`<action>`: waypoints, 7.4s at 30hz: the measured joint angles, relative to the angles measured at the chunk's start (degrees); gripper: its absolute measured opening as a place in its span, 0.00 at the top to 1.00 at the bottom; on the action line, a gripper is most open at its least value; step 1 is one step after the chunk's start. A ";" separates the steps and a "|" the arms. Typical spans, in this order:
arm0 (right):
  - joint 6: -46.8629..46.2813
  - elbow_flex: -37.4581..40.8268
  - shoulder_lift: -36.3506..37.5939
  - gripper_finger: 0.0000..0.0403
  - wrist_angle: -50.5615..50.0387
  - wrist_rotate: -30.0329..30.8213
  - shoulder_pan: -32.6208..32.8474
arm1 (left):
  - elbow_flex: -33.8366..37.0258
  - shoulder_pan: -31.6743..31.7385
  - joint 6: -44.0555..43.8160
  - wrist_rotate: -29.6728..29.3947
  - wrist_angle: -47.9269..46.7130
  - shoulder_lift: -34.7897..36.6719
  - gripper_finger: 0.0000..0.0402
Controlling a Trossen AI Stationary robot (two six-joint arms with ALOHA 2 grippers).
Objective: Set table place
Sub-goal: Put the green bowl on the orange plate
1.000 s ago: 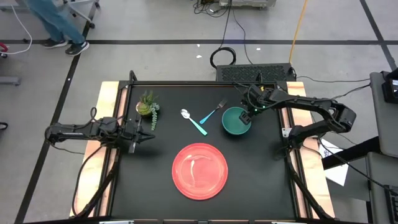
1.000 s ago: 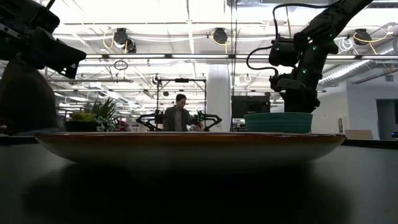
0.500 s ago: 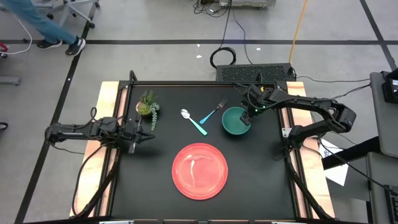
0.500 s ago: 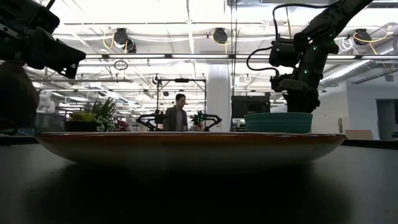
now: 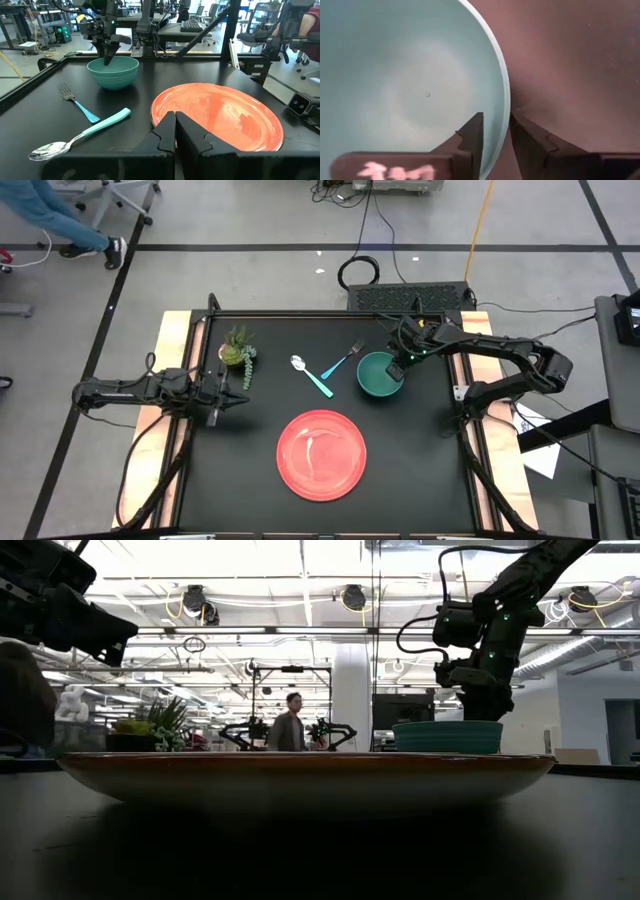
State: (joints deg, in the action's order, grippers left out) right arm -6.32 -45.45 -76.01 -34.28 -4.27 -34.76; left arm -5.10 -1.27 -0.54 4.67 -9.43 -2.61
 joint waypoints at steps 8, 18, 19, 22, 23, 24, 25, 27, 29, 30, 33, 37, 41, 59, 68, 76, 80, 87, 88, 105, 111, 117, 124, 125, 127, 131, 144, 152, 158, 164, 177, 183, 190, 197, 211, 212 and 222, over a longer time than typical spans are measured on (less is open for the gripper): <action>3.54 0.02 0.01 0.98 -0.49 -0.19 0.00 | 0.00 -0.01 -0.80 -0.02 0.00 0.00 0.96; 4.92 0.00 0.04 0.99 -0.20 -0.41 0.02 | 0.00 0.00 -1.20 -0.04 0.01 0.00 0.96; 4.94 0.00 0.04 0.99 -0.16 -0.69 0.02 | 0.00 0.00 -1.25 -0.04 0.00 0.00 0.96; 5.09 0.00 0.35 1.00 -0.17 -2.21 0.00 | 0.00 0.00 -1.27 -0.04 0.01 0.00 0.96; 5.11 0.00 0.55 1.00 -0.24 -2.86 0.02 | 0.00 0.01 -1.27 -0.04 0.02 0.00 0.96; 5.09 0.00 0.74 1.00 -0.33 -3.26 0.11 | 0.00 -0.01 -1.27 -0.04 0.00 0.00 0.96; 4.87 0.02 1.01 1.00 -0.43 -3.27 0.27 | 0.00 -0.01 -1.27 -0.04 0.02 0.00 0.96; 4.74 0.02 1.74 1.00 -0.42 -3.30 0.46 | 0.00 -0.01 -1.27 -0.07 0.02 0.00 0.96; 4.67 -0.07 2.55 1.00 -0.52 -3.34 0.93 | 0.00 -0.01 -1.27 -0.07 0.02 0.00 0.96; 4.65 -0.34 2.93 1.00 -0.67 -3.33 1.23 | 0.00 -0.01 -1.25 -0.07 0.02 0.00 0.96; 4.17 -1.97 4.04 1.00 -1.19 -3.45 2.41 | 0.00 -0.01 -1.23 -0.32 0.02 0.00 0.96; 3.75 -4.76 4.35 1.00 -2.66 -3.48 4.44 | 0.00 -0.01 -1.25 -0.32 0.09 0.00 0.96; 3.36 -7.71 4.35 1.00 -4.49 -3.52 6.90 | 0.00 -0.01 -1.25 -0.31 0.09 0.01 0.96; -0.09 -12.79 4.33 1.00 -8.87 -3.52 13.66 | 0.00 -0.01 -1.25 -0.24 0.17 0.00 0.96; -2.21 -12.81 3.78 1.00 -6.97 -3.52 17.08 | 0.00 -0.01 -1.07 -0.24 0.17 0.00 0.96; -3.97 -15.09 0.88 1.00 -5.90 -3.54 20.56 | 0.00 0.01 -0.90 -0.24 0.24 0.00 0.96; -4.16 -17.95 -1.87 1.00 -5.80 -3.54 22.46 | 0.00 -0.01 -0.94 -0.23 0.25 0.00 0.96; -4.05 -23.11 -8.20 1.00 -6.35 -3.54 25.20 | 0.00 0.01 -1.05 -0.22 0.22 0.02 0.96; -4.00 -23.82 -9.15 1.00 -6.54 -3.54 25.57 | 0.00 -0.01 -1.05 -0.22 0.22 0.02 0.96; -3.83 -28.11 -12.85 1.00 -6.09 -3.54 29.13 | 0.00 0.01 -1.33 0.10 0.20 0.02 0.96; -4.68 -28.11 -12.83 1.00 -1.50 -3.64 30.95 | 0.00 0.01 -1.27 0.06 0.20 0.02 0.96; -5.60 -28.11 -13.33 1.00 0.32 -6.46 31.81 | 0.00 0.00 -1.35 0.00 0.20 0.02 0.96; -6.12 -28.13 -16.41 1.00 2.36 -6.60 34.54 | 0.00 -0.01 -1.46 -0.10 0.22 0.02 0.96; -6.12 -28.11 -17.01 1.00 2.46 -6.56 34.81 | 0.00 0.00 -1.48 -0.21 0.22 0.02 0.96; -6.12 -28.11 -18.43 1.00 3.80 -6.56 35.14 | 0.00 -0.01 -1.51 -0.22 0.21 0.02 0.96; -6.50 -28.11 -21.08 1.00 4.36 -6.60 35.34 | 0.00 -0.01 -1.73 -0.20 0.22 0.02 0.96; -3.94 -38.12 -29.68 1.00 -0.19 -6.56 38.76 | 0.00 0.01 -1.96 -0.20 0.20 0.02 0.96; -2.63 -42.87 -30.97 1.00 -3.68 -6.39 39.25 | 0.00 0.00 -2.57 -0.17 0.20 0.02 0.96; -3.04 -43.15 -30.97 1.00 -5.27 -6.29 38.84 | 0.00 0.00 -2.56 -0.17 0.20 0.02 0.96; -3.46 -43.15 -30.97 1.00 -5.26 -6.29 38.90 | 0.00 -0.01 -2.56 -0.15 0.18 0.02 0.96; -3.48 -43.36 -30.97 1.00 -5.03 -6.34 38.57 | 0.00 0.00 -2.54 -0.14 0.17 0.02 0.96; -3.48 -45.49 -30.97 1.00 -5.44 -6.29 38.42 | 0.00 0.00 -2.53 -0.15 0.17 0.02 0.96; -3.45 -46.16 -32.09 1.00 -4.36 -6.33 38.21 | 0.00 -0.01 -2.51 -0.13 0.17 0.02 0.96; -3.31 -46.14 -34.59 1.00 -6.43 -6.32 38.21 | 0.00 -0.01 -2.62 -0.13 0.17 0.02 0.96; -3.26 -46.14 -35.25 1.00 -7.17 -6.21 38.89 | 0.00 0.00 -2.80 -0.11 0.15 0.02 0.96; -3.34 -46.14 -35.57 1.00 -6.14 -6.19 39.10 | 0.00 0.01 -2.80 -0.11 0.15 0.00 0.96; -3.54 -46.01 -36.31 1.00 -6.84 -5.95 39.69 | 0.00 -0.01 -3.02 -0.07 0.11 0.02 0.96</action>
State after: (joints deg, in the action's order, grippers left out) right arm -9.86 -91.46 -112.32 -41.13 -10.22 4.93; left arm -5.10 -1.28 -3.55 4.60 -9.32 -2.59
